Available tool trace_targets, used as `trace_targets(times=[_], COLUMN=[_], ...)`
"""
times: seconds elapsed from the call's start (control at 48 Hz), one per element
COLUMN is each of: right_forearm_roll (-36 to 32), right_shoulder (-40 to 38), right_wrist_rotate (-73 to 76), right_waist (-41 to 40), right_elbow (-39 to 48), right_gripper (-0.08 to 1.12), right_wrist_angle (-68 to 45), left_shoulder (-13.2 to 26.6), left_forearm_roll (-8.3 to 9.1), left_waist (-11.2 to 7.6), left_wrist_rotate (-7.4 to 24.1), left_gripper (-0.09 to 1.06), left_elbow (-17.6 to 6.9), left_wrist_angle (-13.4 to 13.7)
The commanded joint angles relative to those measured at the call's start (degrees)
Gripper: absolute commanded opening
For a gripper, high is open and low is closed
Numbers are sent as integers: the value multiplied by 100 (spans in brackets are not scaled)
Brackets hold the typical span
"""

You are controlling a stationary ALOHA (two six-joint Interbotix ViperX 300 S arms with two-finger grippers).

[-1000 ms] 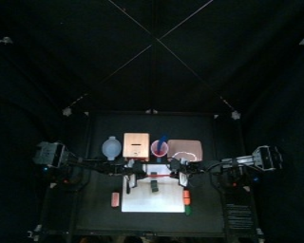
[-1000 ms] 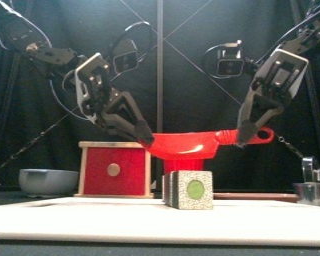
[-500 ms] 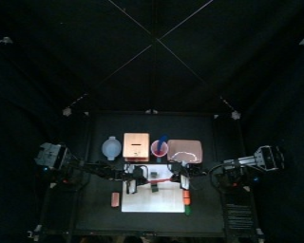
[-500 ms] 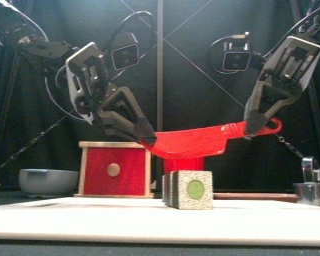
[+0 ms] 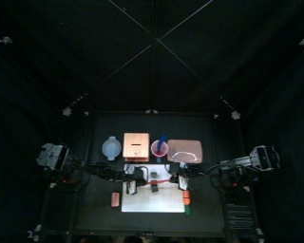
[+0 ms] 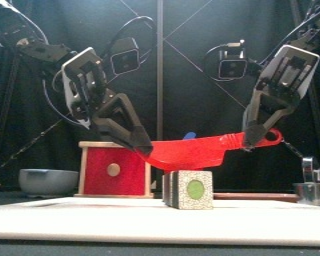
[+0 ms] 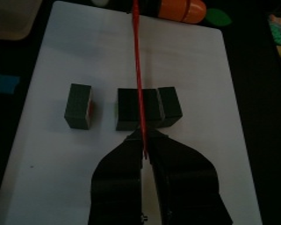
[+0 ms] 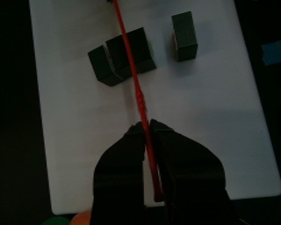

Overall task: Place sushi on board then cut the sushi with the knife then place the pieces on the plate
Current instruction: Cut the sushi into 4 pieces

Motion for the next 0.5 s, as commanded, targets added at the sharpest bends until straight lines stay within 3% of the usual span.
trace_targets(times=[0.021, 0.5], right_forearm_roll=[-9, 26], right_shoulder=[-35, -18], right_wrist_rotate=[18, 26], right_waist=[-44, -9], right_elbow=[-88, -79], right_gripper=[33, 33], right_wrist_angle=[-18, -18], left_shoulder=[-35, 0], left_forearm_roll=[18, -35], left_waist=[-167, -185], left_wrist_rotate=[0, 0], left_gripper=[41, 41], left_elbow=[-53, -44], left_wrist_angle=[-18, -18])
